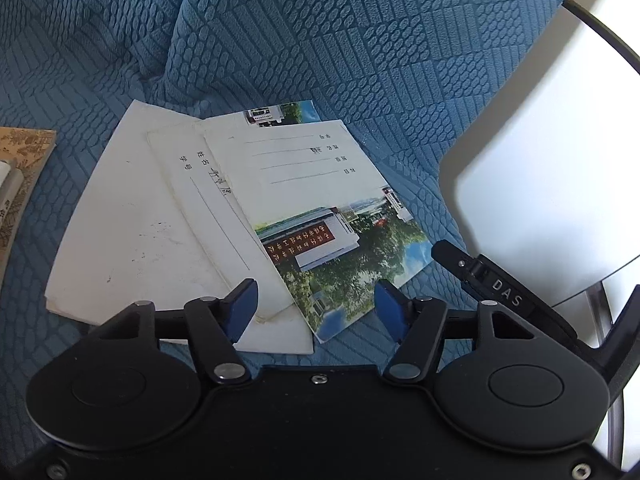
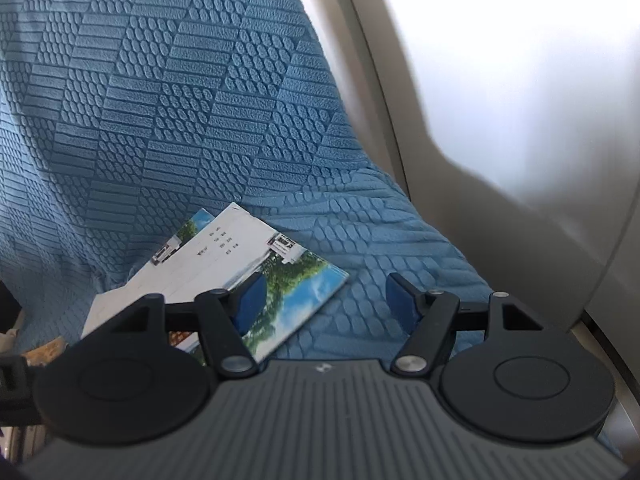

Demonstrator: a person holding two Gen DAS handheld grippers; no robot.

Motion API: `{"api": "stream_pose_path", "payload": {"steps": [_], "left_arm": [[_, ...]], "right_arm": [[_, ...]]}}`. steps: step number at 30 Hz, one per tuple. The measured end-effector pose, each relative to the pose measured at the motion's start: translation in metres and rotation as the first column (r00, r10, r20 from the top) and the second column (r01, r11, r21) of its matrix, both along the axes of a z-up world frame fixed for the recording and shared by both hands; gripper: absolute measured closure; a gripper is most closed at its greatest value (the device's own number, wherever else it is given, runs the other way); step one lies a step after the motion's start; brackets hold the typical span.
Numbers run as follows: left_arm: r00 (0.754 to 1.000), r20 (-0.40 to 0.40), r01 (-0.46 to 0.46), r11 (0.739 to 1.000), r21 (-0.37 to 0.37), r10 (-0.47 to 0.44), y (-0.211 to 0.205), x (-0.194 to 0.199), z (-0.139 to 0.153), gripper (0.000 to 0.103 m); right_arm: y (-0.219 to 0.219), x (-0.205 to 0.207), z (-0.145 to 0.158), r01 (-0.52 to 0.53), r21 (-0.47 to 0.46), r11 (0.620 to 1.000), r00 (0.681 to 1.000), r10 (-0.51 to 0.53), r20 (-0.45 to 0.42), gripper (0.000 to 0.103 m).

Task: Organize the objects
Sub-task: 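Close the left gripper on the postcard and envelopes while the right gripper grips their edge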

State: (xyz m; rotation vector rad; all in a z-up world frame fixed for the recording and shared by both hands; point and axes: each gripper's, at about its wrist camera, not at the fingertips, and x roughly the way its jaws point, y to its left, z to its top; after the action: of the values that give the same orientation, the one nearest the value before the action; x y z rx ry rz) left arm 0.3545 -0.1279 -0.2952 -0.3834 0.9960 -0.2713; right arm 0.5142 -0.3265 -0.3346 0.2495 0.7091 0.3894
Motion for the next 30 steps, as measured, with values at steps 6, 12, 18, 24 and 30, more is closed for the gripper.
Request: {"api": "stream_pose_path", "payload": {"steps": [6,12,18,24,30], "left_arm": [[1.000,-0.019,0.011,1.000,0.015,-0.011,-0.007,0.008,-0.011,0.061],[1.000,-0.003,0.013,0.999,0.032,-0.013,-0.010,0.008,-0.014,0.064],[1.000,0.011,0.013,0.999,0.033,-0.013,-0.010,0.006,-0.014,0.063],[1.000,0.002,-0.009,1.000,-0.007,0.009,-0.003,0.006,-0.015,0.064],[1.000,-0.005,-0.013,1.000,-0.021,0.013,0.001,0.006,-0.014,0.067]], "right_arm": [[0.013,0.016,-0.006,-0.031,-0.008,0.999,0.999,0.031,-0.019,0.034],[0.014,0.022,-0.006,-0.066,0.042,0.997,0.997,0.067,-0.040,0.034],[0.002,0.025,-0.009,-0.083,0.196,0.977,0.989,0.104,-0.101,0.034],[-0.022,0.034,-0.023,-0.044,0.462,0.886,0.968,0.152,-0.201,0.039],[-0.019,0.036,-0.030,-0.064,0.594,0.802,0.944,0.241,-0.224,0.047]]}}
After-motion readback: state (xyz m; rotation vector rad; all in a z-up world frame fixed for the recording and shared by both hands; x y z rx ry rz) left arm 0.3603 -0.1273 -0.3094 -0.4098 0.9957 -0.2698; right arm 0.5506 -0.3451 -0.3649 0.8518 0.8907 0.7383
